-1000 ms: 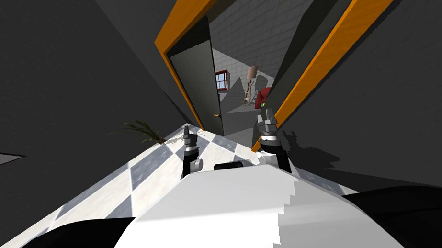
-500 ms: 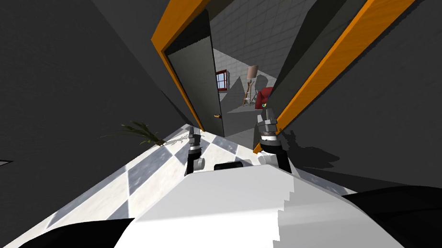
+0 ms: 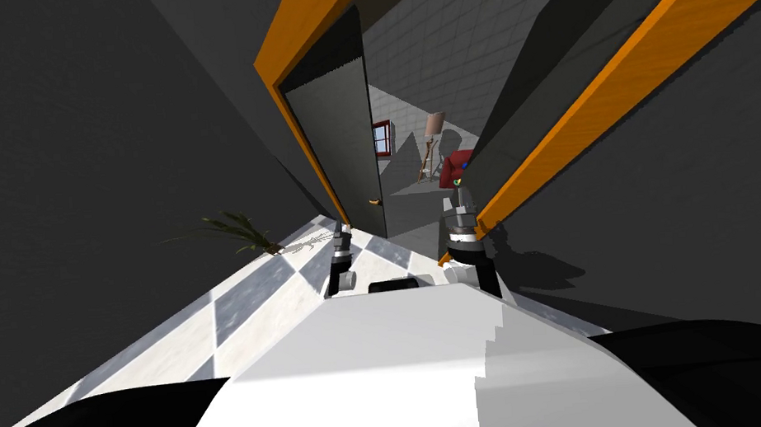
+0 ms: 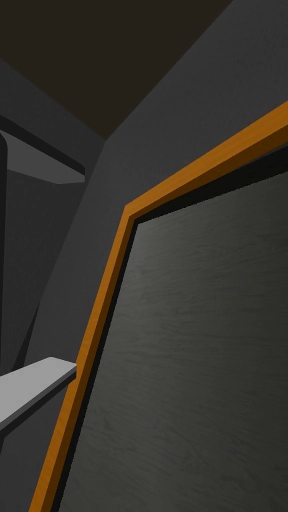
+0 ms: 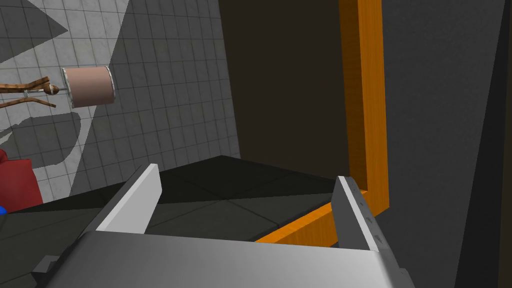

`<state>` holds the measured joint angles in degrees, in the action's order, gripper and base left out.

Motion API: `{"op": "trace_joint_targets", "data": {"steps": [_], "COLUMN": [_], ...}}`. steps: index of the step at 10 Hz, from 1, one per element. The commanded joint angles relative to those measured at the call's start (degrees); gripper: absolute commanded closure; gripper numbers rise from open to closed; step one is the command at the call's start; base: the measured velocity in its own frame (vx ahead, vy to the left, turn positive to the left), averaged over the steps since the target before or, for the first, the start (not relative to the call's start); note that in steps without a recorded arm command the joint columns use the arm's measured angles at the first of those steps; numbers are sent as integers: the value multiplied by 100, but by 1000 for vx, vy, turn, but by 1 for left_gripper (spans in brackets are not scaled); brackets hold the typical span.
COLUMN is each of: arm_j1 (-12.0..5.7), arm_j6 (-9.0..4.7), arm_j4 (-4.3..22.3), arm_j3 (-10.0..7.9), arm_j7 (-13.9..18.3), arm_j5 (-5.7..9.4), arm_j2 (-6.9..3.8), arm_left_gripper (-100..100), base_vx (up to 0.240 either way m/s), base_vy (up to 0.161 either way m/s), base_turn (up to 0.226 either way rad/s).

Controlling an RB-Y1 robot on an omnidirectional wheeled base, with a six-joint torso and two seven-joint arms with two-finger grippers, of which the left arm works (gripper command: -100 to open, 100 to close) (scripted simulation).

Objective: Push the door open

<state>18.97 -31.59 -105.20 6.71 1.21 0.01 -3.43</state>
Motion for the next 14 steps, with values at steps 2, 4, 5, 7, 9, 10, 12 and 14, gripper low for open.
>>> {"op": "trace_joint_targets", "data": {"steps": [2,4,5,7,9,10,12,14], "arm_j1": [-169,-314,-314,-463,-613,-689,-842,-919], "arm_j6": [-86,-160,-160,-236,-313,-352,-430,-469], "arm_j4": [418,739,766,1121,1451,1616,2008,2224], "arm_j3": [83,150,150,219,289,325,396,431], "arm_j7": [73,121,121,171,222,247,299,324], "arm_j5": [-48,-88,-88,-129,-171,-192,-235,-256], "arm_j2": [-46,-69,-69,-89,-106,-112,-124,-129], "arm_left_gripper": [-100,-100,-100,-100,-100,-100,-100,-100], "base_vx": [96,105,55,59,90,102,102,58], "base_vy": [57,44,25,29,58,66,59,27], "base_turn": [-23,-18,-5,-16,-22,-23,-20,-11]}}
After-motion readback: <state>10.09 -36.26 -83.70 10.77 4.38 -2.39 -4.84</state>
